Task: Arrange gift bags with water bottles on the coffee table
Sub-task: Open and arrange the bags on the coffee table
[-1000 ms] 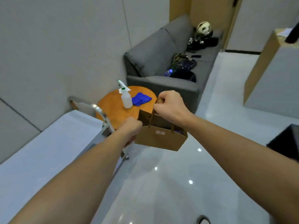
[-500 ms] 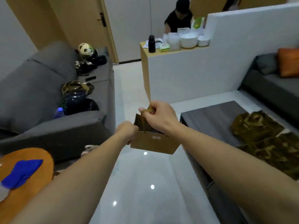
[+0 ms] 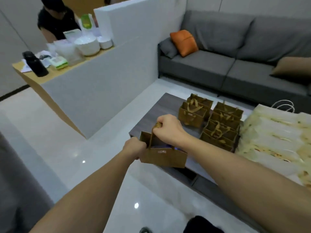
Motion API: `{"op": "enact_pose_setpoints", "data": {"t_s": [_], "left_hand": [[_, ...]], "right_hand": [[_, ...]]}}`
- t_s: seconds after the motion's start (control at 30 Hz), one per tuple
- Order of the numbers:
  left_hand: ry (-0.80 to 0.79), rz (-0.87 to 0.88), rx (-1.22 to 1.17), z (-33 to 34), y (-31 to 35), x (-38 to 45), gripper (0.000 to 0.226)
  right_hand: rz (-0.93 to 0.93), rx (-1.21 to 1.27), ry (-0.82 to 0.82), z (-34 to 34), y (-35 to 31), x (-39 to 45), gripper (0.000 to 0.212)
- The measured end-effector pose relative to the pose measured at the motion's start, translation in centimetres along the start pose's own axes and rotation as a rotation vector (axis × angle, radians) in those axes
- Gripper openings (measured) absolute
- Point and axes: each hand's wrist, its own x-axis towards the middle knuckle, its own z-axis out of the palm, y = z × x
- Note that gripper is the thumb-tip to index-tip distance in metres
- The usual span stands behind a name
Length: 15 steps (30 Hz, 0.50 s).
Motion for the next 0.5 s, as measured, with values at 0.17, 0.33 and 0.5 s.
{"op": "enact_pose_setpoints", "data": {"t_s": [0.17,0.33,0.5], "left_hand": [[-0.036,0.084,0.064,0.6,4.1,6.6,0.025],[-0.086,0.152,0.168,2.4,8.2,12.4,0.020],[-0.130,0.166,0.187,5.0,13.0,17.8,0.015]], "right_hand": [[0.115,0.006,0.108,-1.6,2.7,5.1,0.019],[0.186,0.036,0.166,-1.5,7.1,11.1,0.017],[0.264,0.037,0.130,-1.7,12.6,17.4,0.015]]}}
